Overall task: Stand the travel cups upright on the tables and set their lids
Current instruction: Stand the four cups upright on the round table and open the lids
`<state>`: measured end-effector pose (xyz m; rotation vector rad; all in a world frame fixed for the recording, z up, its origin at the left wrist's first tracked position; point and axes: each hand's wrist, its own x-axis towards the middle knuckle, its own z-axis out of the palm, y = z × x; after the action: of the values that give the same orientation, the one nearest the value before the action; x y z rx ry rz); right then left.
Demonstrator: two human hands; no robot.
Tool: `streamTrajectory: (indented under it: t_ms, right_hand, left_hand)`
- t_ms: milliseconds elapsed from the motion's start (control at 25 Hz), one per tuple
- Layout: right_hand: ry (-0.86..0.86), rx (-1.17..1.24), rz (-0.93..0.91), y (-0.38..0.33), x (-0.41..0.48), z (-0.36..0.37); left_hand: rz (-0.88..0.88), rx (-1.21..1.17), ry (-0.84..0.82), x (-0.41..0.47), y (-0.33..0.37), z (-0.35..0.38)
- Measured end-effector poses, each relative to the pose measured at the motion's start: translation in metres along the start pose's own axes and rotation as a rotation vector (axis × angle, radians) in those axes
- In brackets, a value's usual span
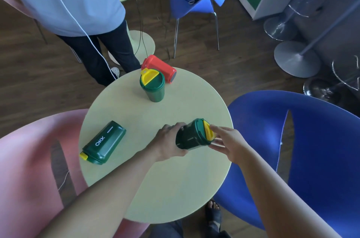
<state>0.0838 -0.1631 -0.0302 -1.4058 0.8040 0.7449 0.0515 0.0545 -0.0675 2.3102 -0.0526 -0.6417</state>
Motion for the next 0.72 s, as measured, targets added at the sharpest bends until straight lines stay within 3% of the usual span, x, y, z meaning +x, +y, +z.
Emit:
streamTrajectory:
  t_ms: [320, 720]
  right_hand:
    - [0.036, -0.091, -0.176, -0.013, -0.005, 0.025]
    - [0.007, -0.153, -0.133, -0.004, -0.001, 0.023]
  left_hand:
    - [-0.030, -0.208, -0.010, 0.022, -0.013, -0.006]
    - [-0.060, -0.206, -0.077, 0.027, -0.013, -0.002]
